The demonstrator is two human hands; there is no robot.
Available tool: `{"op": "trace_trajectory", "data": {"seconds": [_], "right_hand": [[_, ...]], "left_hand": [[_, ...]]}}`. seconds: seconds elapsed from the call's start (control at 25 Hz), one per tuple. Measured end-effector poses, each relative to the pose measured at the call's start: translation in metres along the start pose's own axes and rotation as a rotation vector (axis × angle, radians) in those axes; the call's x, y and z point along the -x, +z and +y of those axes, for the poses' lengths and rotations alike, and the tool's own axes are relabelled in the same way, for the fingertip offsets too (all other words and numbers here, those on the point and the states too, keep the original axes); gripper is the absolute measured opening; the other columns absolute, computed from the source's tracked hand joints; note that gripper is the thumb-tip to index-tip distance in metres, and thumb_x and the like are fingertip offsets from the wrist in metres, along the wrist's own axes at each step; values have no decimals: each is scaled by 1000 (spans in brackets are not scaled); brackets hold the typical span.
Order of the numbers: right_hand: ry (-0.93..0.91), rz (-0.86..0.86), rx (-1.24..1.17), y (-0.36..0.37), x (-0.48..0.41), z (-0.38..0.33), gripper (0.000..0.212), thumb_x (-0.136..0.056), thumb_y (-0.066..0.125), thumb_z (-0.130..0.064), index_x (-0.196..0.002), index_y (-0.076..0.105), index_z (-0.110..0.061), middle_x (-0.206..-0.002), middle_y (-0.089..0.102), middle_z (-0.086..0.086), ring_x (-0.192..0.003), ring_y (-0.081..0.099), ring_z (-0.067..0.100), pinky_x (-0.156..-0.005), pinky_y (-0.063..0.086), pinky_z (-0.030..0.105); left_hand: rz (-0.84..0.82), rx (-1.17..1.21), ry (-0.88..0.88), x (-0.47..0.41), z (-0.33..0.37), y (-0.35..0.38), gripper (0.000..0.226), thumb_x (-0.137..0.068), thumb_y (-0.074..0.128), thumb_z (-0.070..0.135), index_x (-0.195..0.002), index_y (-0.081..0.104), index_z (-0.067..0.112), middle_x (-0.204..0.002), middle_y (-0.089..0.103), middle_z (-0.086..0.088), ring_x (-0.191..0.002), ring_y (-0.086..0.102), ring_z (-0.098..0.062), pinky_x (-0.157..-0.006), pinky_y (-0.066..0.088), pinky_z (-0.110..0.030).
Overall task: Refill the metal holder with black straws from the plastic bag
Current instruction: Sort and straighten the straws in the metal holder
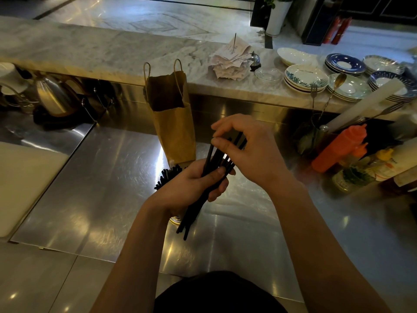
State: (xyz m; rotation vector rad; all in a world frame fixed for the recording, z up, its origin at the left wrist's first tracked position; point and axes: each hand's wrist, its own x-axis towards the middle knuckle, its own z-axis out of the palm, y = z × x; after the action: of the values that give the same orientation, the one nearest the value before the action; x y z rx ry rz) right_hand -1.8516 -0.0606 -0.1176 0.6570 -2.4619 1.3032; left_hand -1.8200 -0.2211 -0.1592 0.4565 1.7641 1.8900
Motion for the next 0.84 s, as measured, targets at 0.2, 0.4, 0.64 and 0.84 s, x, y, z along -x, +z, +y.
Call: {"op": "trace_trajectory", "data": {"seconds": [0.2,0.4,0.64,0.84], "right_hand": [[29,-81,-26,-2,-1,-4,18,-89,66,-15,-105,70,-22,-91,63,-25,-96,62,-3,-87,45,8],[211,339,-143,-20,-10,5,13,-92,61,-13,-101,68,-20,-90,66,-15,-85,62,-4,-79,50,14],[467,566,-413,-18,-4,25,7,-94,61,-16,-89,63,-11,-75,66,0,-64,62,1,-64,50,16],[530,177,-501,24,14,22,6,-88,67,-9,-85,62,-6,-78,71,8,-66,69,11,-66,57,22]], "left_hand": [[3,-35,-24,3,0,-5,23,-103,38,14,-113,55,2,-68,54,4,-57,45,-10,-59,41,-23],[22,-37,-47,7,-6,-15,26,-101,42,18,-116,57,3,-70,54,5,-59,44,-12,-60,41,-24],[471,335,7,7,-14,-35,26,-103,37,12,-105,62,11,-67,52,4,-56,43,-7,-57,38,-21],[761,559,142,-2,-8,-37,20,-104,39,17,-101,58,13,-80,67,1,-76,66,-13,-73,53,-28]]}}
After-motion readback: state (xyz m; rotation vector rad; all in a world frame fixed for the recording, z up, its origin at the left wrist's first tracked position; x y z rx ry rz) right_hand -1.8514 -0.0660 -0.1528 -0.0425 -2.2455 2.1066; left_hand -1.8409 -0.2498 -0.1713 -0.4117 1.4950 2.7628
